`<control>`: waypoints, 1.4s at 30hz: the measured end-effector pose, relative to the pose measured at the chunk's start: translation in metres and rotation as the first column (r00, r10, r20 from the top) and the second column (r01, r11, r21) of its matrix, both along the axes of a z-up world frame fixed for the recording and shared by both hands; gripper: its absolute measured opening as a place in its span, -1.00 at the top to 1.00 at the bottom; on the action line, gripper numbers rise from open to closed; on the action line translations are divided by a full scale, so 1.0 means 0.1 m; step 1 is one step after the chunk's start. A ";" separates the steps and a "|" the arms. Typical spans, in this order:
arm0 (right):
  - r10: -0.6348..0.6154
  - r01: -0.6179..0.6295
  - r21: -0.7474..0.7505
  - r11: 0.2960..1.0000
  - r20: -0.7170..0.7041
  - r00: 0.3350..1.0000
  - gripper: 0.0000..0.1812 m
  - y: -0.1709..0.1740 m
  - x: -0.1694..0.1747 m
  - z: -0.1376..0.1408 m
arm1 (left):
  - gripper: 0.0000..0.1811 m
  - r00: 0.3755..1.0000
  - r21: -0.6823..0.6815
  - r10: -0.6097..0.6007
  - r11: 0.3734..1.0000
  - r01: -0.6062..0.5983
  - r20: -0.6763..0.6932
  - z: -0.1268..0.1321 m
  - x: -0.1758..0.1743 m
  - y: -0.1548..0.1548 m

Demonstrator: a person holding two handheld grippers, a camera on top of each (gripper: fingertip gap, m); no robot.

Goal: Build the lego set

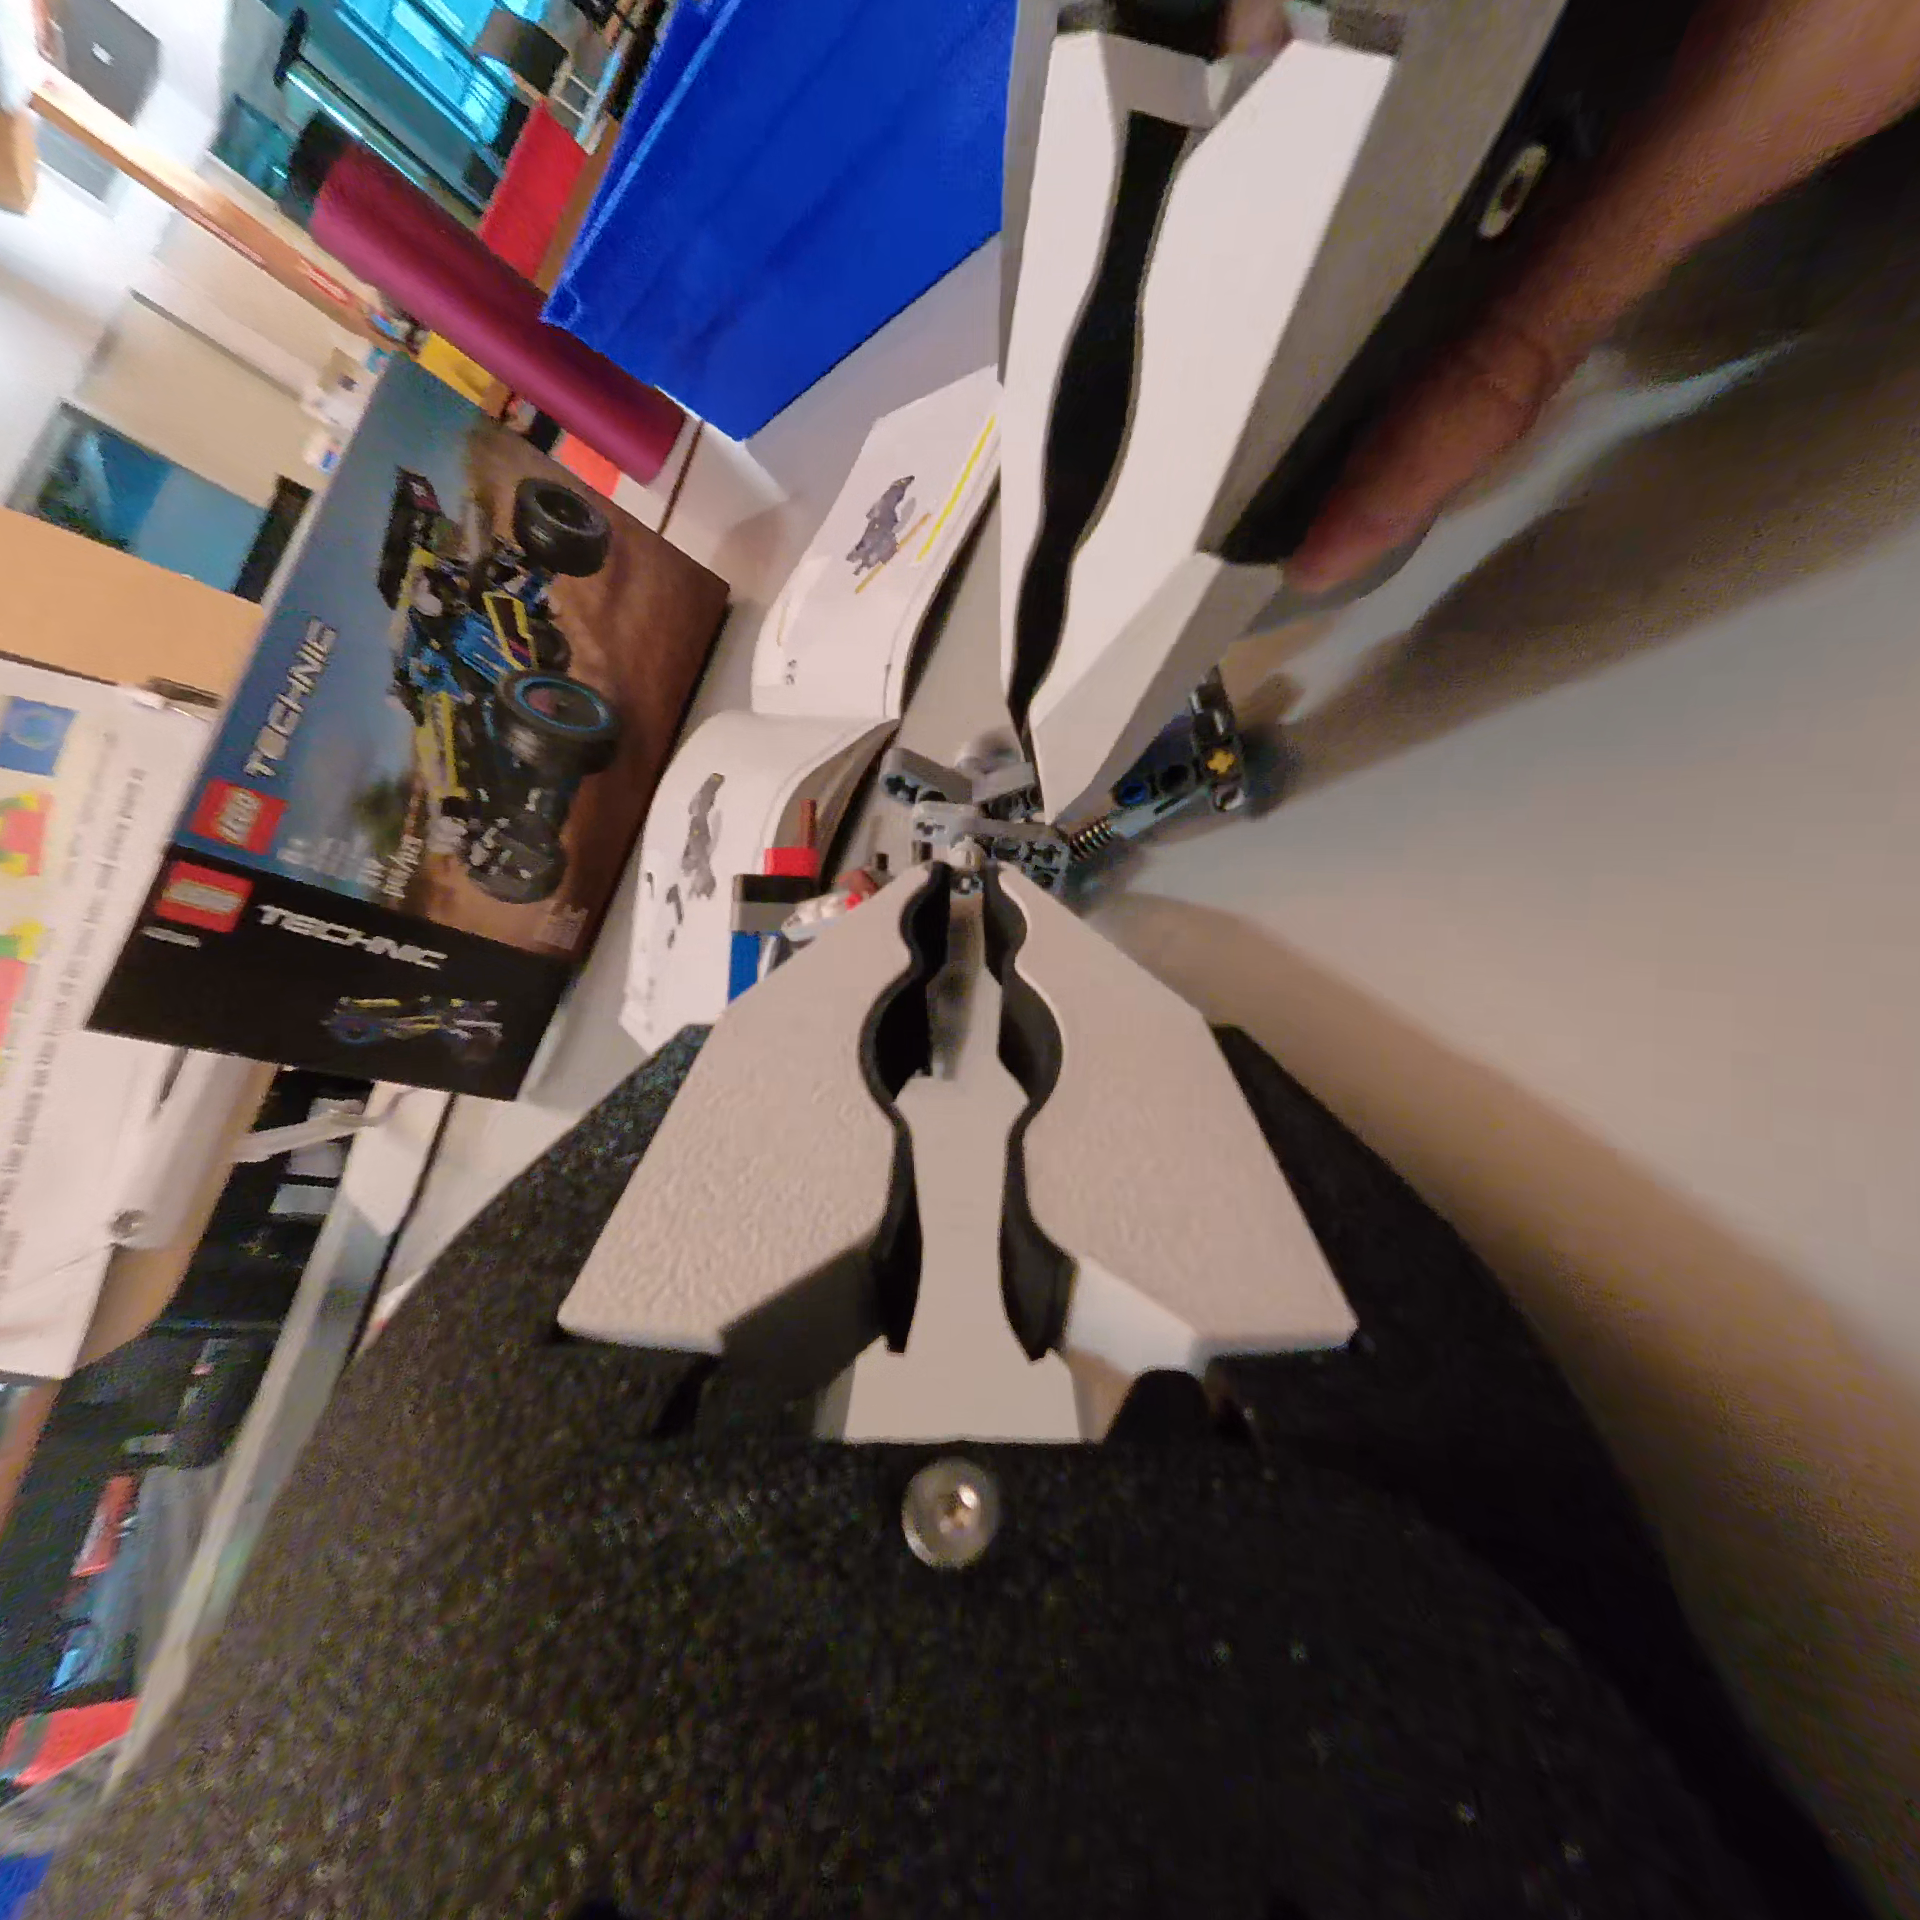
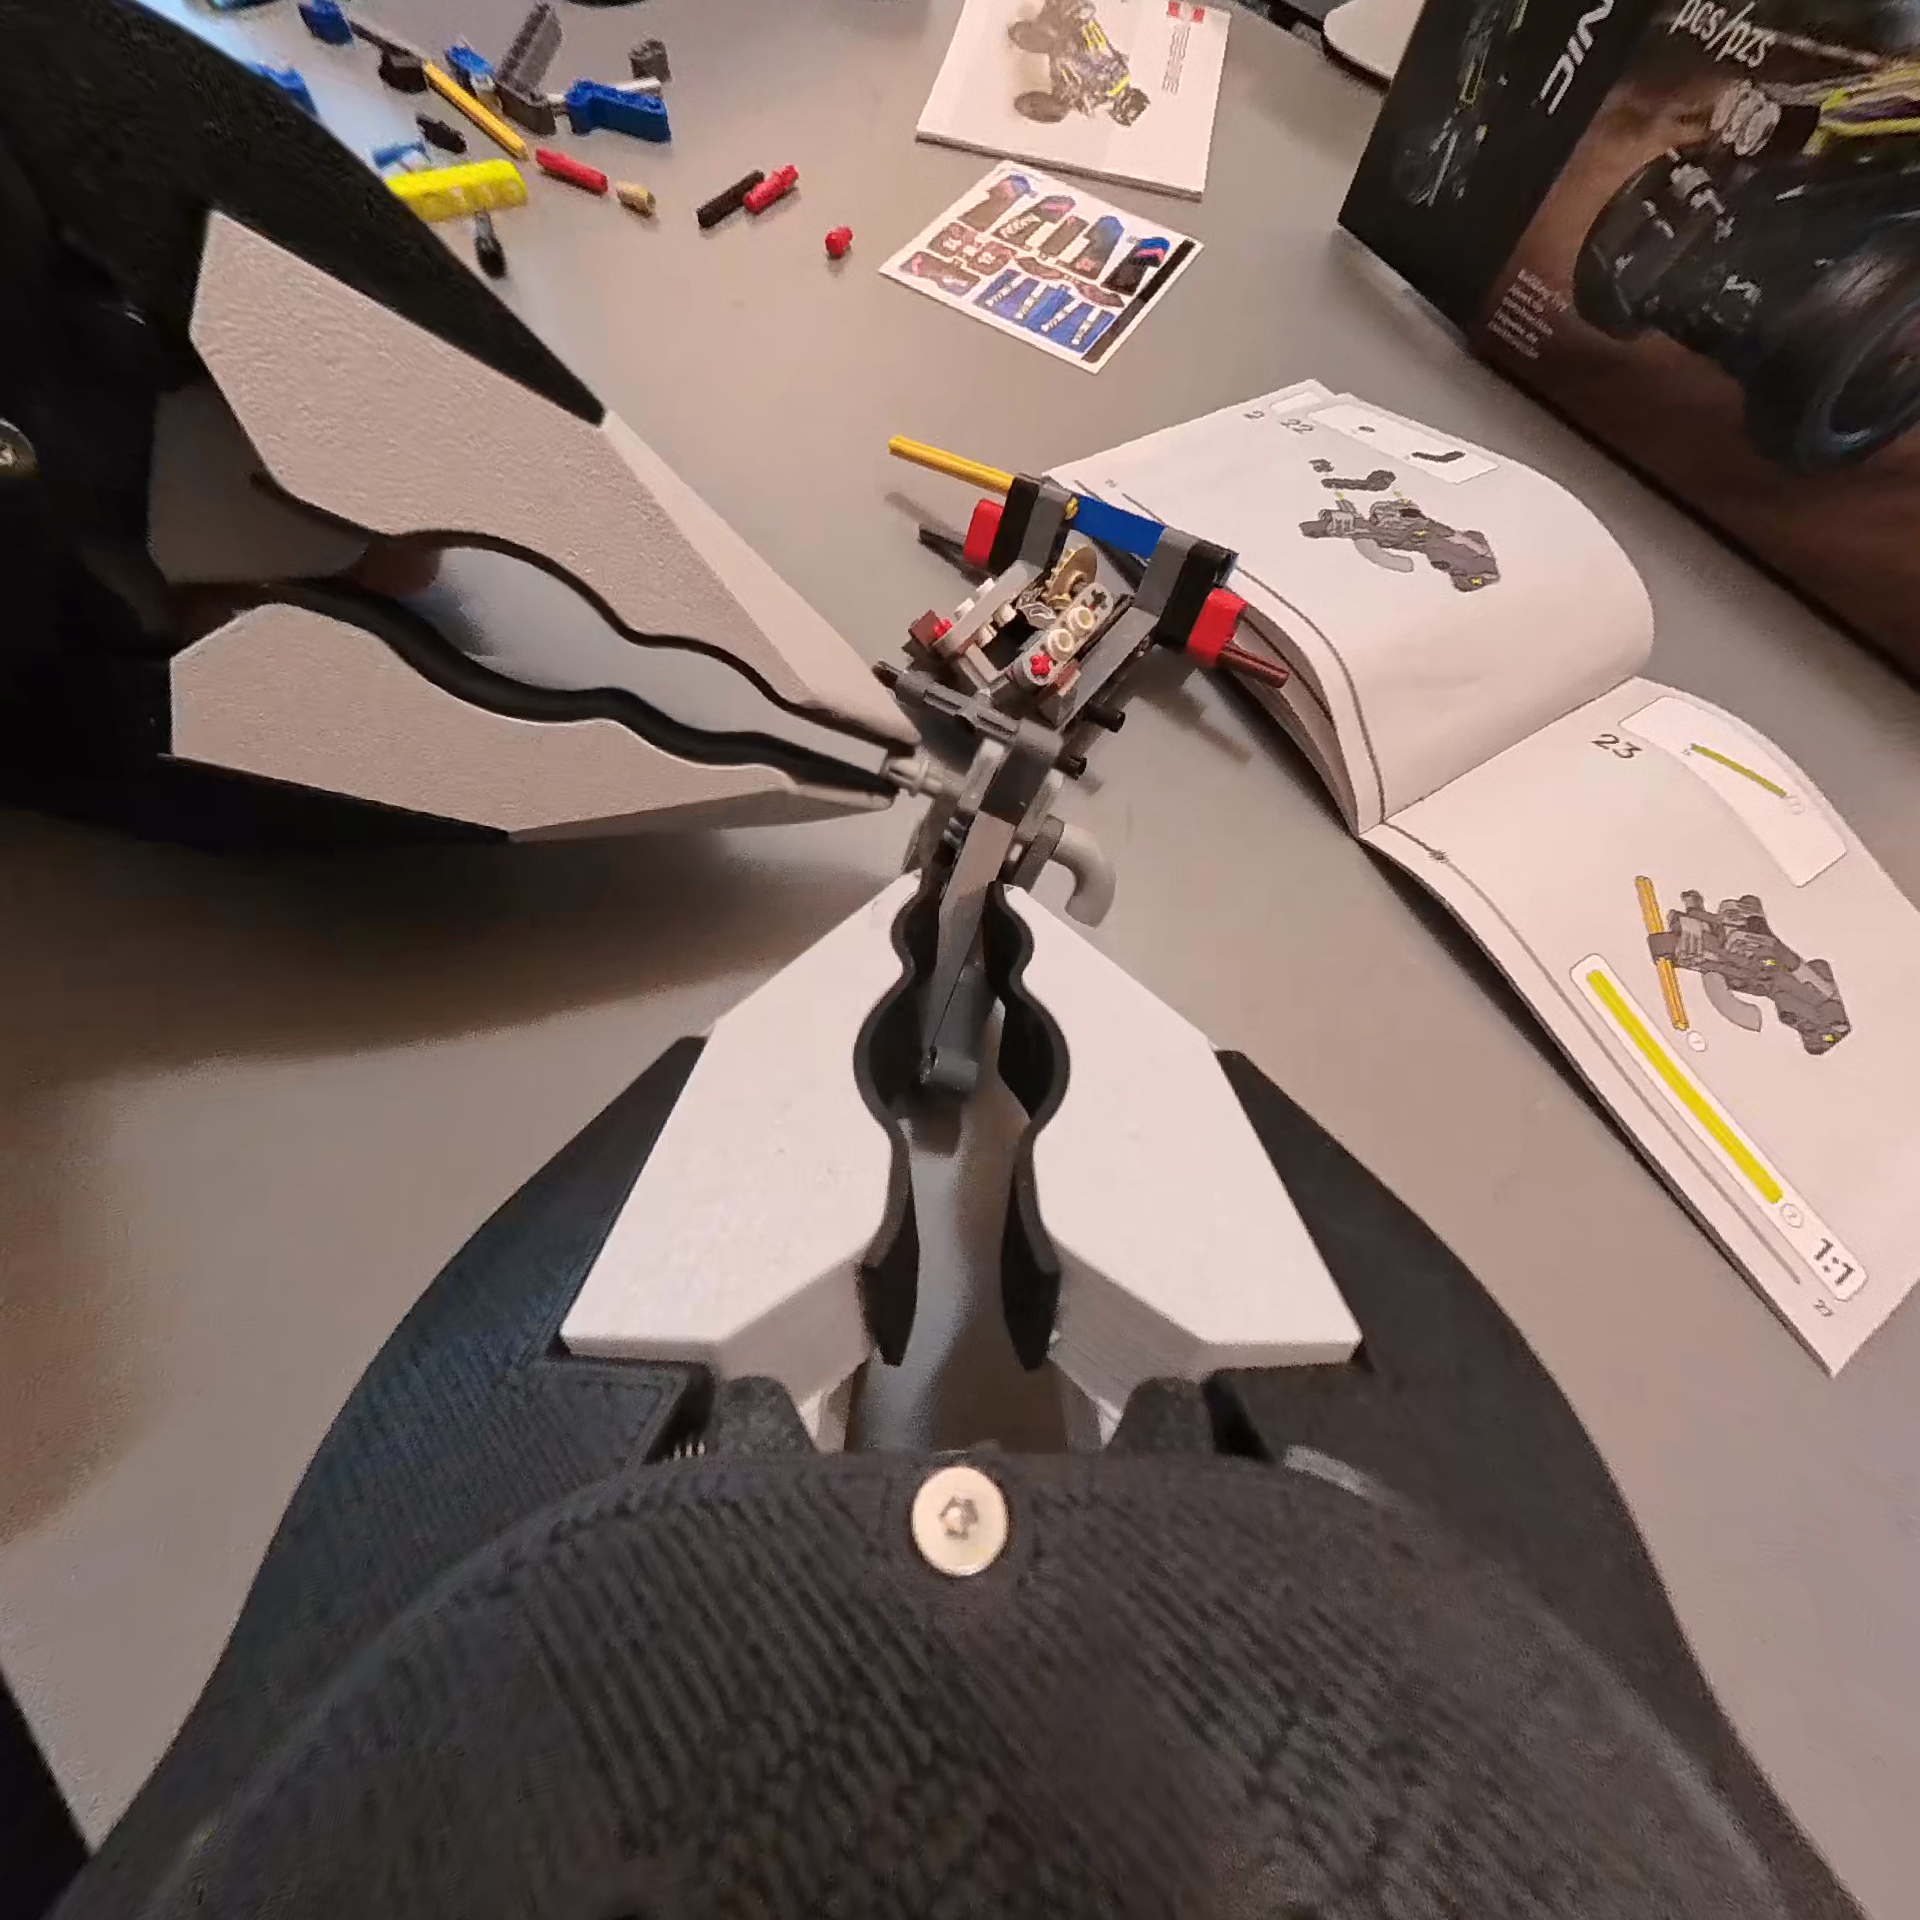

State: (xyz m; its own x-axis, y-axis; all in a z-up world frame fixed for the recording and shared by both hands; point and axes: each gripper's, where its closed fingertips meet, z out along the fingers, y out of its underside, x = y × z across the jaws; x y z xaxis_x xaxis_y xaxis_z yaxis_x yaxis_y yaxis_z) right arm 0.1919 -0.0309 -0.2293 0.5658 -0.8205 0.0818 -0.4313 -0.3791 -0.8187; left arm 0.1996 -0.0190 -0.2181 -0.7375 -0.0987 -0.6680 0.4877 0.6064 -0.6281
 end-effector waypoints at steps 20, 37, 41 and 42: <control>0.457 -0.404 0.306 0.862 -0.122 0.881 1.00 -0.15 0.02 0.12 | 0.96 0.990 -0.021 -0.144 0.989 0.144 -0.006 -0.03 -0.02 0.02; 0.683 -0.592 0.362 0.720 -0.223 0.695 0.93 -0.06 -0.02 0.02 | 0.96 0.971 -0.008 -0.237 0.971 0.237 0.037 -0.05 -0.04 0.06; 0.691 -0.617 0.327 0.716 -0.204 0.693 0.93 -0.04 -0.01 0.02 | 0.96 0.968 -0.013 -0.250 0.968 0.250 0.030 -0.04 -0.05 0.08; 0.690 -0.620 0.317 0.717 -0.201 0.695 0.93 -0.04 -0.01 0.02 | 0.96 0.968 -0.017 -0.251 0.968 0.252 0.025 -0.04 -0.05 0.08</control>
State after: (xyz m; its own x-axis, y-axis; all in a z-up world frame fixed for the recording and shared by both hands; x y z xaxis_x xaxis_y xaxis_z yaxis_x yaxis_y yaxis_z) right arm 0.1909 -0.0348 -0.2278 0.9322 -0.2061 -0.2975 -0.3615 -0.4911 -0.7925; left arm 0.1942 -0.0112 -0.2218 -0.7250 0.0743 -0.6848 0.6372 0.4497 -0.6259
